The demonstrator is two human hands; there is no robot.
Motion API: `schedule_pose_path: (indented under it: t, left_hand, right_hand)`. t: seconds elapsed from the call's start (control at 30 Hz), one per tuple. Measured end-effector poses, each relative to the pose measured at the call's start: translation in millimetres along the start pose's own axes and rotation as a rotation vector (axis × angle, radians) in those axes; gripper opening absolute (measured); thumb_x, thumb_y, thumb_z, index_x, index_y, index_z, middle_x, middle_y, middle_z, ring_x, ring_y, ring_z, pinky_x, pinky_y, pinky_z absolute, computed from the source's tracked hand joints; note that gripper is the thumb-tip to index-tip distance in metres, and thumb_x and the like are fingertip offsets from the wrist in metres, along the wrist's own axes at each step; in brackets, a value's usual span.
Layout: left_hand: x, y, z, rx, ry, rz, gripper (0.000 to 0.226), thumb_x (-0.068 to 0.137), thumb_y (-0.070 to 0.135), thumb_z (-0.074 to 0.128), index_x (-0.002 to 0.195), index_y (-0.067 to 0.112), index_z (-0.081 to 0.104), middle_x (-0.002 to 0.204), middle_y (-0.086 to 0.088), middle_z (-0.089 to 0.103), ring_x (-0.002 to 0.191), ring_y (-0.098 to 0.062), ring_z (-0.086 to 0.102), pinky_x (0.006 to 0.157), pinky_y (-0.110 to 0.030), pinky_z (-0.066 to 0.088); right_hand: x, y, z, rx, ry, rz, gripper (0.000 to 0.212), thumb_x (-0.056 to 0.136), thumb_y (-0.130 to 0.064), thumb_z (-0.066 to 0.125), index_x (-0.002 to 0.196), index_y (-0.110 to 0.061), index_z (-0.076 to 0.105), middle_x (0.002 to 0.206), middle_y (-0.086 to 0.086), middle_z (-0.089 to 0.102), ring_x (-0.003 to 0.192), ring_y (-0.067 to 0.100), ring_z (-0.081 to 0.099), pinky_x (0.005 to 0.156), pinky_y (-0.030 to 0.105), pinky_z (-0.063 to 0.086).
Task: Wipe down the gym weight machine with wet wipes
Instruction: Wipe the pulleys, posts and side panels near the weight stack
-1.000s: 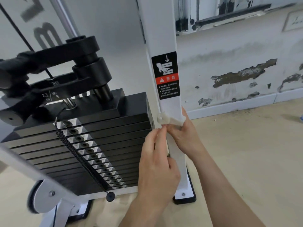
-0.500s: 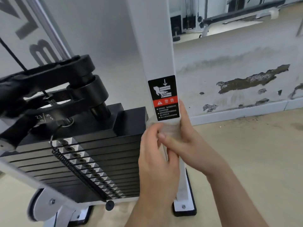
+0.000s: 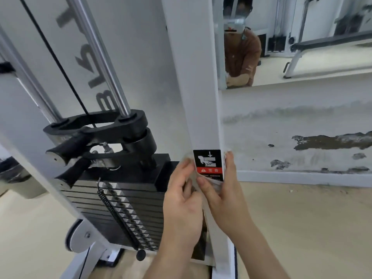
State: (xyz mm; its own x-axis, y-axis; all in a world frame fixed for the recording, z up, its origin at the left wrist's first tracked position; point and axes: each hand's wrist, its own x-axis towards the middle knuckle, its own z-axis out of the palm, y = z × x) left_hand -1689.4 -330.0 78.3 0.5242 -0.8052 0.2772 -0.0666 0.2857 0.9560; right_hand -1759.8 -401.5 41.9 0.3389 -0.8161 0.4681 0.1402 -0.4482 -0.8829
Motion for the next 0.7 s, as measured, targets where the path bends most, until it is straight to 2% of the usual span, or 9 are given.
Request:
schedule_pose_path:
  t: [0.03, 0.1, 0.13, 0.2, 0.3, 0.43, 0.57, 0.63, 0.7]
  left_hand:
    - [3, 4, 1, -0.033, -0.001, -0.008, 0.057, 0.085, -0.023, 0.045, 0.123, 0.017, 0.06, 0.13, 0.0, 0.063, 0.124, -0.008, 0.056, 0.103, -0.02, 0.044]
    - [7, 21, 8, -0.106, -0.034, 0.004, 0.043, 0.085, -0.013, 0.05, 0.119, 0.013, 0.055, 0.114, -0.007, 0.069, 0.11, -0.012, 0.064, 0.091, -0.02, 0.05]
    - [9, 32, 11, -0.123, -0.051, 0.034, 0.041, 0.081, -0.007, 0.05, 0.118, 0.012, 0.052, 0.108, -0.008, 0.07, 0.107, -0.014, 0.065, 0.088, -0.021, 0.051]
    - [14, 50, 13, -0.122, -0.113, 0.096, 0.052, 0.076, -0.004, 0.047, 0.125, 0.012, 0.048, 0.112, -0.004, 0.069, 0.111, -0.015, 0.063, 0.095, -0.026, 0.05]
    - [13, 66, 11, -0.061, -0.196, 0.141, 0.07, 0.077, -0.019, 0.043, 0.136, 0.017, 0.045, 0.13, 0.0, 0.063, 0.124, -0.013, 0.056, 0.105, -0.024, 0.042]
    - [-1, 62, 7, 0.161, -0.097, 0.097, 0.08, 0.078, -0.03, 0.04, 0.132, 0.03, 0.043, 0.121, 0.028, 0.062, 0.12, 0.011, 0.051, 0.094, -0.006, 0.04]
    - [1, 67, -4, 0.575, 0.069, 0.264, 0.075, 0.076, -0.012, 0.053, 0.123, 0.047, 0.048, 0.132, 0.022, 0.043, 0.131, 0.005, 0.033, 0.1, -0.001, 0.028]
    - [0, 73, -5, 0.588, 0.086, 0.295, 0.068, 0.073, 0.001, 0.051, 0.122, 0.049, 0.052, 0.126, 0.026, 0.044, 0.128, 0.002, 0.038, 0.098, -0.006, 0.033]
    - [-2, 79, -3, 0.564, 0.057, 0.327, 0.069, 0.075, 0.007, 0.048, 0.133, 0.044, 0.046, 0.128, 0.03, 0.047, 0.128, 0.002, 0.043, 0.102, -0.017, 0.038]
  right_hand:
    - [7, -8, -3, -0.022, -0.013, -0.014, 0.055, 0.089, -0.041, 0.065, 0.134, -0.031, 0.034, 0.122, 0.0, 0.062, 0.11, 0.016, 0.064, 0.092, 0.04, 0.053]
    - [29, -29, -3, -0.106, -0.017, -0.077, 0.065, 0.085, -0.058, 0.058, 0.138, -0.045, 0.024, 0.128, 0.0, 0.058, 0.112, 0.014, 0.061, 0.091, 0.032, 0.053]
    - [41, -39, -2, -0.135, -0.003, -0.11, 0.074, 0.084, -0.063, 0.054, 0.144, -0.044, 0.015, 0.136, 0.003, 0.053, 0.118, 0.017, 0.058, 0.095, 0.034, 0.052]
    - [55, -51, 4, -0.11, 0.038, -0.152, 0.085, 0.086, -0.062, 0.054, 0.151, -0.038, 0.004, 0.147, 0.005, 0.042, 0.13, 0.022, 0.049, 0.103, 0.042, 0.047]
    - [50, -44, 7, -0.06, 0.062, -0.134, 0.086, 0.086, -0.054, 0.06, 0.152, -0.037, 0.008, 0.153, -0.002, 0.035, 0.138, 0.017, 0.04, 0.109, 0.045, 0.041]
    - [47, -37, 1, -0.224, 0.049, -0.099, 0.101, 0.08, -0.053, 0.071, 0.153, -0.028, 0.006, 0.149, 0.0, 0.034, 0.133, 0.021, 0.044, 0.097, 0.046, 0.052]
    - [63, -70, 16, -0.415, 0.256, -0.137, 0.101, 0.073, -0.047, 0.081, 0.148, -0.019, 0.019, 0.145, 0.005, 0.041, 0.128, 0.025, 0.047, 0.094, 0.046, 0.053]
    - [70, -85, 22, -0.444, 0.354, -0.22, 0.096, 0.073, -0.038, 0.083, 0.144, -0.015, 0.023, 0.143, 0.01, 0.043, 0.127, 0.029, 0.048, 0.09, 0.048, 0.055]
    - [80, -95, 21, -0.457, 0.389, -0.32, 0.091, 0.075, -0.036, 0.081, 0.142, -0.017, 0.022, 0.143, 0.012, 0.044, 0.126, 0.031, 0.051, 0.088, 0.048, 0.056]
